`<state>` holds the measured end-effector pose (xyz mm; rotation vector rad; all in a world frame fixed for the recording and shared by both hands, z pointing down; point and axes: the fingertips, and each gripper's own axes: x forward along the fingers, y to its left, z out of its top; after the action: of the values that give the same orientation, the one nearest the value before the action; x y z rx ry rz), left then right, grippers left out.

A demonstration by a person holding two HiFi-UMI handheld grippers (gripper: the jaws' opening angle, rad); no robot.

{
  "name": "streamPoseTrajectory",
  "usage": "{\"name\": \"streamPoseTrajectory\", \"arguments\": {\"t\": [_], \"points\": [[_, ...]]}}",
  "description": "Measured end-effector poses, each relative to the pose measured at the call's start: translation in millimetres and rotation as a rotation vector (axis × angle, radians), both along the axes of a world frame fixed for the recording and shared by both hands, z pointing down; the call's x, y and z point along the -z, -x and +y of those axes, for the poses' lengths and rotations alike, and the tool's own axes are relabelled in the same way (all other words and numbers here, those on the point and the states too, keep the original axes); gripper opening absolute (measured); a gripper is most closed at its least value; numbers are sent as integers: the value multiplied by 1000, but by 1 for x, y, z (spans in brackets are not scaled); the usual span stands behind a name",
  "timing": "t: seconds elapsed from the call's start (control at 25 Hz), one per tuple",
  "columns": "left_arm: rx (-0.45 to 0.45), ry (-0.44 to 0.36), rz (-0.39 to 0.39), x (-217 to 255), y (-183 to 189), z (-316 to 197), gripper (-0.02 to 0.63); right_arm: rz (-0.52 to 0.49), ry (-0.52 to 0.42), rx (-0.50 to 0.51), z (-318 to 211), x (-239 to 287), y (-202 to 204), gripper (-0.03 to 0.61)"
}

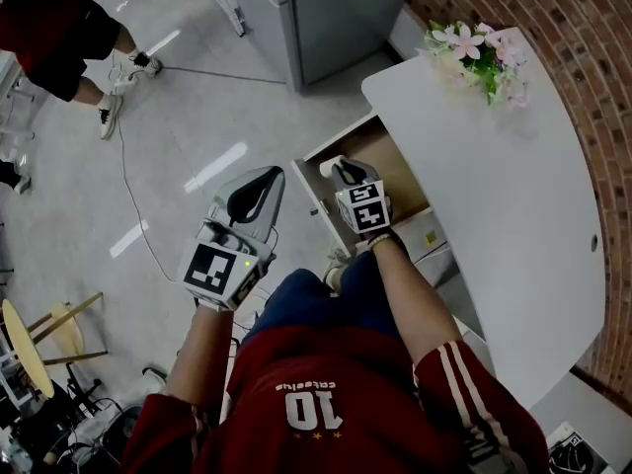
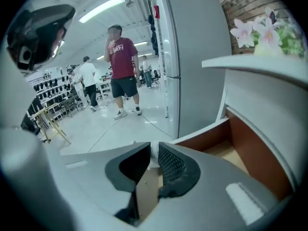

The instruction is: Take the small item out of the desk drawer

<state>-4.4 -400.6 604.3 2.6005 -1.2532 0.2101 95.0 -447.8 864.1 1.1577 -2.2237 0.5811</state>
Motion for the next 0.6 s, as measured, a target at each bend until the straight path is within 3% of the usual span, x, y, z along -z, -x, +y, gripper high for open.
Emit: {"name": "streamPoseTrajectory", "arguments": {"t": [0.32, 0.6], "points": [[6, -17, -24, 97, 21, 20, 3, -27, -84, -30, 17, 133, 7, 54], [42, -70, 21, 174, 47, 38, 3, -62, -236, -40, 35, 274, 22, 54]]}}
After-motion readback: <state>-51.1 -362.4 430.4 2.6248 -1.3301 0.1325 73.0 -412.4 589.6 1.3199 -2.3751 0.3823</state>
